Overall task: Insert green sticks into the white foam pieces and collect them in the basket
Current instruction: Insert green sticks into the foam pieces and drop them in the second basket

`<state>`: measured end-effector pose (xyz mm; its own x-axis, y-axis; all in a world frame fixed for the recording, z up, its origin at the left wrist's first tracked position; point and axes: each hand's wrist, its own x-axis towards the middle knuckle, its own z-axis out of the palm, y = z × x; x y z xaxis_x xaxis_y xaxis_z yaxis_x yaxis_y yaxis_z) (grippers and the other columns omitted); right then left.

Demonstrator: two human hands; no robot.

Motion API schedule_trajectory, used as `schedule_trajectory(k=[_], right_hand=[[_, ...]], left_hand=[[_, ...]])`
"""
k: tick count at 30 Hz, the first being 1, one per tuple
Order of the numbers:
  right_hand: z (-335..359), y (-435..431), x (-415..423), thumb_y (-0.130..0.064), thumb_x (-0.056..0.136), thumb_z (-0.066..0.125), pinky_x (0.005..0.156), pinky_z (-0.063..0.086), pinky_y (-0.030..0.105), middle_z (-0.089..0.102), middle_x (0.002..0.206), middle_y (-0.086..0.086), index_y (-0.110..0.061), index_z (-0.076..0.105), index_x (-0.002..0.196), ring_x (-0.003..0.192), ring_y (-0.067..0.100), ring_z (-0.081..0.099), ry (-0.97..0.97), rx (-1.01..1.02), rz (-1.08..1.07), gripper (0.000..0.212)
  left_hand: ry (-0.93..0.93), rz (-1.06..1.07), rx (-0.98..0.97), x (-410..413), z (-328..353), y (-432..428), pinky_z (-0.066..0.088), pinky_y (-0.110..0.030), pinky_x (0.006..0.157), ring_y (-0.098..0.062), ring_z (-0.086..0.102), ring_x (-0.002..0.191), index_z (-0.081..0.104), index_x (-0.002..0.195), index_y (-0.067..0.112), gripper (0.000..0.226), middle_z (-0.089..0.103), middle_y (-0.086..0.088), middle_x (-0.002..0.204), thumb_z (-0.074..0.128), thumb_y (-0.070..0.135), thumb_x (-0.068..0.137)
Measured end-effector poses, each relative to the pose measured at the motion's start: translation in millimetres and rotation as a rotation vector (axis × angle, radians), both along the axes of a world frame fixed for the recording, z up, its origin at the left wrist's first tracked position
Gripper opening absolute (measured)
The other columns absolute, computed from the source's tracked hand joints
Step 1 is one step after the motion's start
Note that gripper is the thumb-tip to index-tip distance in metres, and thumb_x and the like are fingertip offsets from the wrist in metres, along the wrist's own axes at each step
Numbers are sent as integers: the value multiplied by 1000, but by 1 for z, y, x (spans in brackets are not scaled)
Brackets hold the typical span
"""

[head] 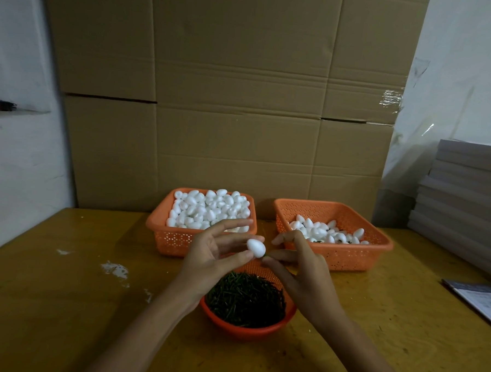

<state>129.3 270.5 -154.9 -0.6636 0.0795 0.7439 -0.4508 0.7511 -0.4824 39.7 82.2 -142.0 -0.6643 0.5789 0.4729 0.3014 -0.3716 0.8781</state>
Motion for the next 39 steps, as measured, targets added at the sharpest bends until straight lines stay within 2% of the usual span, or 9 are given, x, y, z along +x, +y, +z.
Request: schedule_trajectory(k=[5, 14, 17, 20, 25, 29, 34, 36, 39], right_hand=[[-1, -3, 1, -29, 99, 67, 75, 62, 32, 78, 108, -16, -19, 49, 120, 102, -6, 72, -17, 58, 43, 29], [-3, 0, -1, -22, 99, 69, 74, 61, 24, 78, 106, -15, -25, 48, 121, 97, -6, 72, -49, 72, 26, 30], [3, 23, -2, -21, 97, 71, 70, 64, 34, 78, 99, -13, -24, 50, 116, 85, -3, 74, -77, -15, -150, 29], [14, 53, 2, -25, 97, 68, 67, 64, 41, 80, 104, -1, -21, 52, 115, 79, 2, 74, -22, -189, -363, 25], [22, 88, 9, -18, 100, 64, 71, 63, 43, 76, 114, 12, -11, 56, 125, 91, 22, 75, 228, -276, -635, 27], [16, 106, 4, -17, 102, 63, 68, 55, 36, 76, 111, 17, -10, 58, 124, 86, 25, 72, 330, -197, -800, 23], [-7, 142, 0, -13, 101, 64, 61, 45, 31, 74, 93, 17, -5, 70, 114, 70, 26, 64, -17, 79, -930, 16], [-13, 147, 1, -13, 101, 64, 63, 49, 35, 74, 95, 16, -7, 73, 110, 78, 27, 64, -122, 123, -918, 15], [-13, 140, 3, -12, 98, 67, 76, 56, 46, 76, 104, 18, -7, 74, 108, 97, 37, 67, -95, 168, -916, 13]], left_hand=[[71, -2, -20, 8, 0, 4, 58, -29, 96, -23, 71, 119, 68, 120, 13, 37, 78, -8, 118, 81, 4, 87], [109, 48, -65, 7, 0, 5, 59, -35, 95, -21, 69, 122, 65, 131, 27, 50, 77, -2, 124, 83, 9, 87], [134, 141, -105, 4, -1, 4, 59, -36, 98, -19, 68, 117, 59, 140, 30, 58, 73, 6, 130, 80, 7, 91], [136, 232, -120, -2, 1, 0, 60, -34, 93, -14, 70, 105, 65, 130, 32, 46, 75, 8, 121, 78, 9, 92], [85, 298, -138, -5, -1, -1, 59, -44, 88, -16, 69, 99, 71, 119, 24, 32, 77, 4, 106, 75, 6, 93], [89, 323, -167, -4, -2, 0, 58, -41, 86, -12, 68, 98, 73, 116, 24, 27, 76, 3, 101, 73, 7, 95], [88, 346, -170, -9, -3, 0, 56, -30, 79, -9, 68, 97, 74, 112, 25, 22, 75, 1, 98, 73, 10, 96], [87, 367, -172, -11, -4, -1, 55, -34, 79, -8, 68, 96, 74, 110, 27, 22, 74, 1, 96, 73, 10, 95], [78, 403, -192, -15, -7, -1, 56, -41, 82, -4, 68, 93, 74, 102, 29, 21, 73, 5, 91, 73, 10, 95]])
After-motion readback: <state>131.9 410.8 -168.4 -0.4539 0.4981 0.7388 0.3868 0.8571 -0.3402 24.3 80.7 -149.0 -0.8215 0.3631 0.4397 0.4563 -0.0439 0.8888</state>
